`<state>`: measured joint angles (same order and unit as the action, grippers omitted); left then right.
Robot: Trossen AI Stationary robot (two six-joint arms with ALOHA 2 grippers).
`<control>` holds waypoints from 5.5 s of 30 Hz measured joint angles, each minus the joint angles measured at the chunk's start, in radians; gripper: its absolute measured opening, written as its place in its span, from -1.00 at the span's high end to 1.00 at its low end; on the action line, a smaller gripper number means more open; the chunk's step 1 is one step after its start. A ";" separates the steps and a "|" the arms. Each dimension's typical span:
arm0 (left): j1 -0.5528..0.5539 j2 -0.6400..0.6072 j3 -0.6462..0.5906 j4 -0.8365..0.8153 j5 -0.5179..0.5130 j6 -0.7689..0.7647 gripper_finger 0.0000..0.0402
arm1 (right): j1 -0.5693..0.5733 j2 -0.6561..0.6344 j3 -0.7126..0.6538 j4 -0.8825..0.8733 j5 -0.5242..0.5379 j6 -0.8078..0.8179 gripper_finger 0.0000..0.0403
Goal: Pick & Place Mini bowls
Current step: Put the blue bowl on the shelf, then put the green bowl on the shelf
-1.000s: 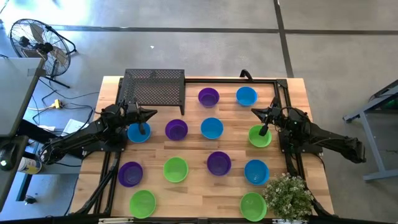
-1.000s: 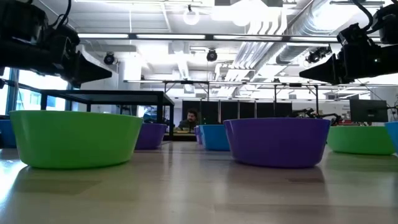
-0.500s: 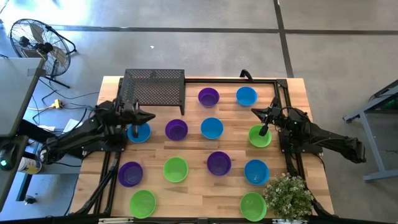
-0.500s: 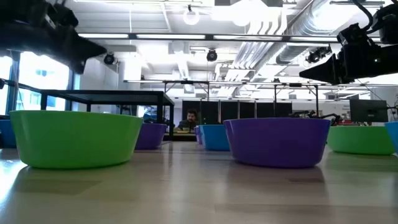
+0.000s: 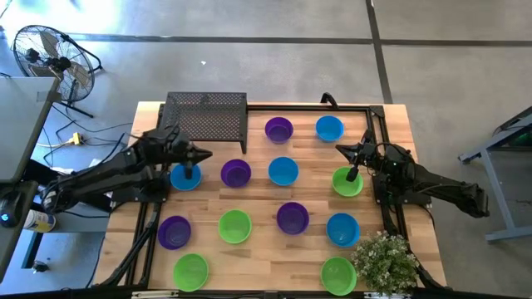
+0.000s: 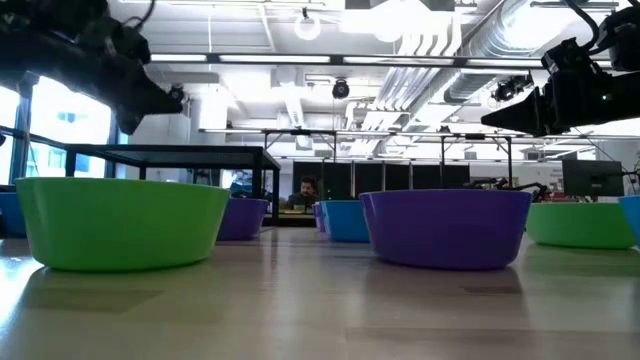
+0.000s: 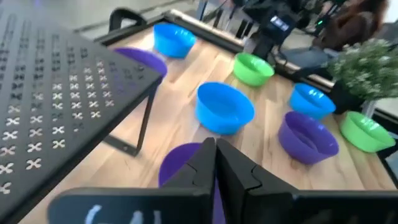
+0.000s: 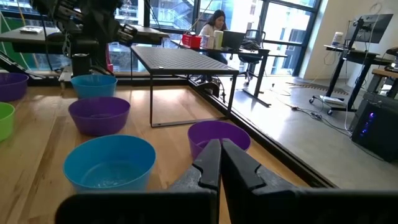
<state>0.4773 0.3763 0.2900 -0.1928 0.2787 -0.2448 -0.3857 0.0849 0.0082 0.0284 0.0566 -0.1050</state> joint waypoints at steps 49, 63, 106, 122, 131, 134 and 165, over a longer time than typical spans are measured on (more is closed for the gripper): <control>-0.517 0.735 0.373 -0.760 -0.362 -0.520 0.13 | 0.000 0.000 0.000 0.005 0.000 0.000 1.00; -0.517 0.829 0.301 -0.677 -0.392 -0.546 0.30 | 0.000 0.000 0.000 0.006 0.000 0.000 1.00; 0.123 1.118 1.120 -0.700 -0.272 0.461 1.00 | 0.000 0.000 0.000 0.006 0.000 0.000 1.00; 0.210 1.233 1.171 -0.699 -0.299 0.535 0.96 | 0.000 0.000 0.000 0.006 0.000 0.000 1.00; 0.208 1.233 1.170 -0.699 -0.302 0.502 0.94 | 0.000 0.000 0.000 0.006 0.000 0.000 1.00; 0.208 1.233 1.170 -0.703 -0.312 0.498 0.84 | 0.000 0.000 0.000 0.006 0.000 0.000 1.00; -0.235 0.534 0.461 0.266 -0.356 0.239 0.94 | 0.000 0.000 0.000 0.006 0.000 0.000 1.00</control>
<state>0.2427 0.9106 0.7514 0.0735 -0.0772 -0.0062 -0.3856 0.0849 0.0082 0.0345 0.0566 -0.1048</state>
